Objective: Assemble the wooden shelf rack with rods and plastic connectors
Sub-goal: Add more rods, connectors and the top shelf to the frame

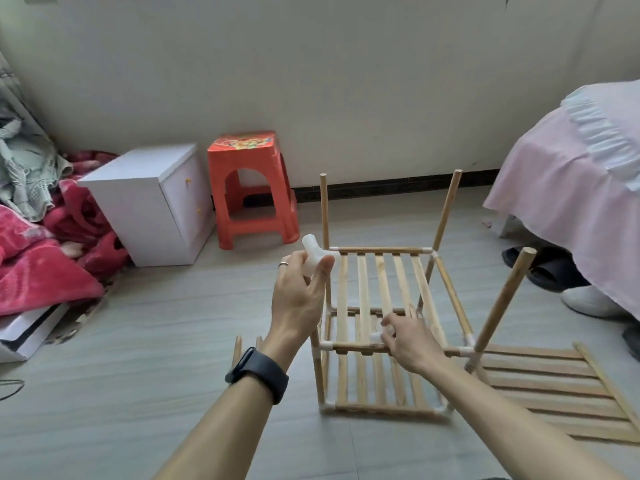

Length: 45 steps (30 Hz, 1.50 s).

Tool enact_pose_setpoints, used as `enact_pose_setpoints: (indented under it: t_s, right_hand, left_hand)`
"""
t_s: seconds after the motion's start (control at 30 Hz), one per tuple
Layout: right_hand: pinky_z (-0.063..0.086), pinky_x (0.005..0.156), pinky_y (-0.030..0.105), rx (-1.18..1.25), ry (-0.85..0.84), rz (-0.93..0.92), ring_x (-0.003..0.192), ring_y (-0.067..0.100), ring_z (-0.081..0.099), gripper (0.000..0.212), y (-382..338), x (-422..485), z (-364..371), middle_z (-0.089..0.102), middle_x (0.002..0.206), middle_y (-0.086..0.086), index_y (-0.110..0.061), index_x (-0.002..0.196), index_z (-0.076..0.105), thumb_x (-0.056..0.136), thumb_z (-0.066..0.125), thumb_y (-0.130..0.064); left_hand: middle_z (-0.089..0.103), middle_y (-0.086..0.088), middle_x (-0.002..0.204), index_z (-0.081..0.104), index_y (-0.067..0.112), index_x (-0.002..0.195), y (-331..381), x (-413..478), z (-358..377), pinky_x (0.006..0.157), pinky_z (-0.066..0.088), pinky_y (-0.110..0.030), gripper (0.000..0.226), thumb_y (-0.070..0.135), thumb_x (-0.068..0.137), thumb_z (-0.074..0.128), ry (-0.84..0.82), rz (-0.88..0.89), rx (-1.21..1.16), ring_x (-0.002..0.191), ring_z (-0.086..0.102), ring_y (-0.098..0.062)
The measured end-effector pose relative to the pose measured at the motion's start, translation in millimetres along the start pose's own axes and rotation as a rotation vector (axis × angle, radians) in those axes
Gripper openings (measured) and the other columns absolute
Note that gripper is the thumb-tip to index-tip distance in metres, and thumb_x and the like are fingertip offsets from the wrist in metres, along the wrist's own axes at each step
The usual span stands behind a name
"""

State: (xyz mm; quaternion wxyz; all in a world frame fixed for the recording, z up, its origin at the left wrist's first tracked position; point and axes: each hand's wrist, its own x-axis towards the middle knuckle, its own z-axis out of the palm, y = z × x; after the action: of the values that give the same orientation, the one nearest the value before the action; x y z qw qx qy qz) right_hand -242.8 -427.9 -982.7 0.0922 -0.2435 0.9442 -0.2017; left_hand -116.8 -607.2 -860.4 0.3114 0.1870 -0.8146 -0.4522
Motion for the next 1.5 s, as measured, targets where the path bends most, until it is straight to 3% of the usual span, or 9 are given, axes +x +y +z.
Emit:
enact_pose_setpoints:
  t_s: [0.17,0.4,0.7,0.8,0.93,1.1,1.17,1.23,1.5]
  right_hand:
    - [0.055,0.091,0.04,-0.113,-0.073,0.017,0.108,0.023,0.064,0.048,-17.3,10.3,-27.3,0.068,0.12,0.003,-0.023,0.144,0.045,0.1,0.057,-0.037]
    - [0.059,0.071,0.027,0.83,-0.178,-0.209,0.087,0.014,0.075,0.042,-116.1,-8.3,-125.6,0.074,0.108,0.0,-0.027,0.117,0.065,0.097,0.051,-0.062]
    - [0.059,0.08,0.03,1.181,-0.31,-0.135,0.092,0.025,0.075,0.027,-126.4,-31.8,-116.0,0.077,0.098,0.007,-0.017,0.124,0.067,0.1,0.063,-0.03]
    - [0.058,0.078,0.027,1.253,-0.279,-0.126,0.092,0.025,0.074,0.032,-126.3,-33.9,-111.9,0.077,0.099,0.009,-0.015,0.124,0.067,0.095,0.068,-0.03]
    - [0.059,0.078,0.028,1.266,-0.056,-0.145,0.09,0.022,0.075,0.032,-134.3,-32.0,-108.6,0.078,0.097,0.008,-0.012,0.114,0.069,0.088,0.072,-0.031]
    - [0.061,0.081,0.032,1.221,0.075,-0.159,0.093,0.023,0.075,0.034,-144.7,-26.2,-101.4,0.075,0.104,0.01,-0.013,0.117,0.065,0.09,0.073,-0.033]
    - [0.061,0.079,0.03,1.243,0.087,-0.153,0.089,0.021,0.075,0.031,-149.2,-23.5,-101.0,0.075,0.103,0.01,-0.014,0.116,0.067,0.092,0.071,-0.034]
    - [0.058,0.075,0.026,1.267,0.103,-0.144,0.082,0.016,0.073,0.028,-153.9,-20.2,-100.5,0.075,0.1,0.01,-0.015,0.115,0.068,0.094,0.069,-0.034]
    - [0.056,0.068,0.021,1.228,0.196,-0.123,0.074,0.01,0.072,0.032,-163.4,-11.2,-96.6,0.076,0.086,0.001,-0.014,0.108,0.07,0.093,0.07,-0.042]
  left_hand:
    - [0.055,0.001,0.119,0.063,0.015,0.123,-4.7,2.8,-5.2,0.082,0.055,-0.033,0.065,0.068,0.087,0.055,-0.054,0.016,0.079,0.095,0.058,-0.013]
    - [0.052,0.012,0.129,0.072,0.018,0.113,2.1,9.1,-15.6,0.081,0.049,-0.016,0.065,0.072,0.079,0.062,-0.046,0.136,0.165,0.1,0.052,0.001]
    - [0.054,0.009,0.131,0.074,0.024,0.117,-2.0,3.8,-30.0,0.086,0.053,-0.031,0.075,0.081,0.072,0.053,-0.084,0.14,0.201,0.112,0.05,-0.002]
    - [0.055,0.01,0.127,0.073,0.026,0.121,-0.8,2.1,-30.9,0.087,0.051,-0.028,0.071,0.078,0.076,0.055,-0.092,0.111,0.174,0.111,0.051,-0.002]
    - [0.059,0.012,0.116,0.068,0.03,0.128,4.1,0.6,-31.1,0.089,0.051,-0.022,0.054,0.064,0.086,0.063,-0.105,0.035,0.061,0.104,0.057,-0.001]
    - [0.071,0.009,0.117,0.066,0.024,0.132,3.6,4.7,-42.8,0.085,0.054,-0.015,0.038,0.021,0.094,0.07,-0.134,-0.165,-0.276,0.107,0.067,-0.002]
    - [0.072,0.007,0.118,0.068,0.019,0.129,4.4,4.8,-46.2,0.092,0.055,-0.021,0.034,0.013,0.096,0.064,-0.121,-0.23,-0.322,0.11,0.066,-0.004]
    - [0.074,0.006,0.115,0.071,0.018,0.125,6.6,4.7,-48.2,0.094,0.053,-0.03,0.03,0.016,0.098,0.058,-0.117,-0.292,-0.382,0.109,0.067,-0.007]
    - [0.077,0.01,0.106,0.075,0.022,0.115,11.5,5.2,-50.0,0.093,0.051,-0.036,0.035,0.031,0.104,0.043,-0.111,-0.345,-0.439,0.1,0.07,-0.004]
